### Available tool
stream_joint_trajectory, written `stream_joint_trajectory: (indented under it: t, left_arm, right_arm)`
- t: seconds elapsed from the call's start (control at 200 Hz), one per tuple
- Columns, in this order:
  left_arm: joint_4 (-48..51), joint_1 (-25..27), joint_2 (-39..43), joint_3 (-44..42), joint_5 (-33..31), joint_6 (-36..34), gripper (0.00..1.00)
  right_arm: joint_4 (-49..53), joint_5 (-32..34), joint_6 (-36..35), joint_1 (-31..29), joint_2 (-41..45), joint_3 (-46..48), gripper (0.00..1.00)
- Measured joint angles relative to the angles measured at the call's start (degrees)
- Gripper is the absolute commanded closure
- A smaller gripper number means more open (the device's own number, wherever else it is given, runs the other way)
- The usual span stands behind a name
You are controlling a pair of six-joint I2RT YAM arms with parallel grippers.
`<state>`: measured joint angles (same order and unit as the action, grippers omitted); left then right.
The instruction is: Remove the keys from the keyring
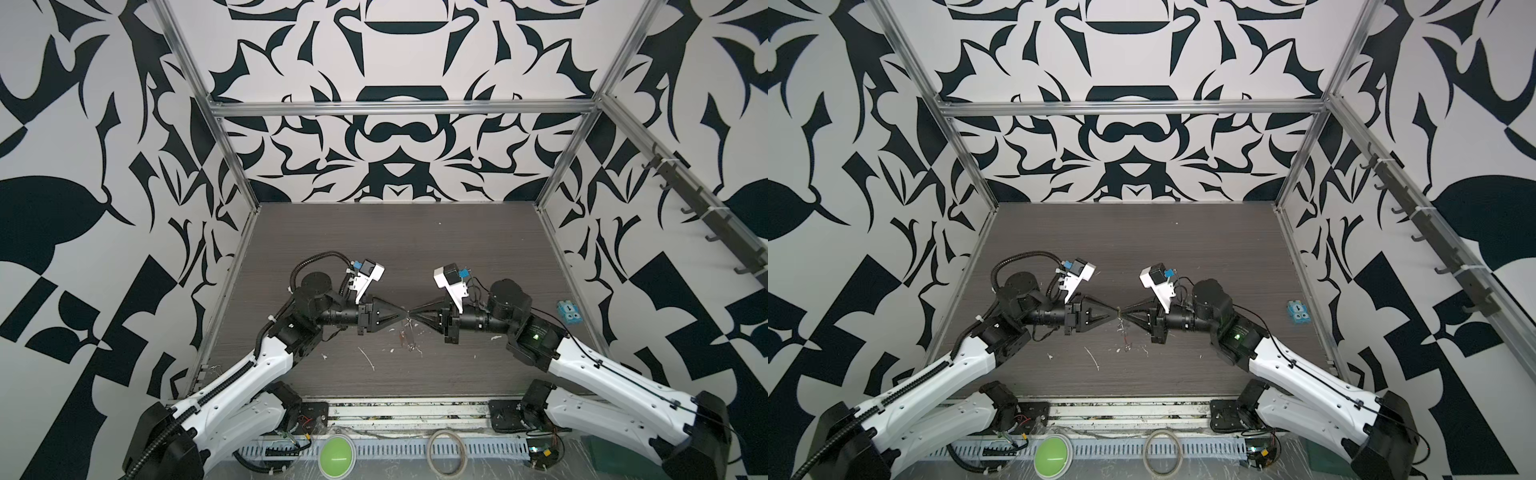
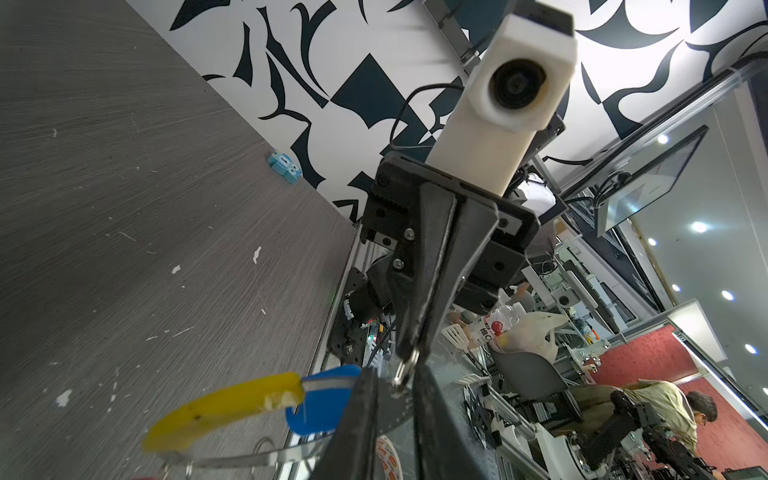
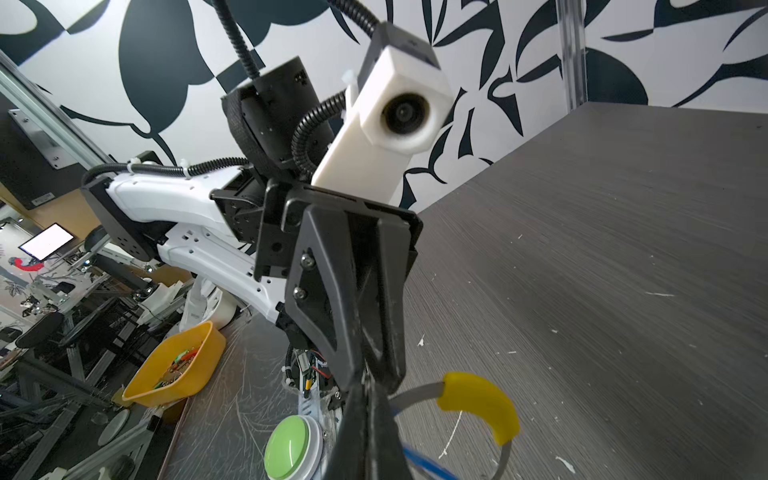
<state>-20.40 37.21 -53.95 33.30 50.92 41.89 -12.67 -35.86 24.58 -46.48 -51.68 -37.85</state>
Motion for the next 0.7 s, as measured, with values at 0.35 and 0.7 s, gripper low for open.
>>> stream_joint_trajectory:
  t: [0.35,0.7]
  left_arm:
    - [-0.7,0.7,0.3,0.0,0.3,-0.2,0.81]
    - [-1.2,1.2,0.3,0.0,-0.4,-1.4,0.95]
  right_arm:
    - [-1.0,0.0,1.6,0.0,-0.3,0.0,1.00]
    - [-2.3,-0.5,3.4,0.3,-1.6,-0.7,1.00]
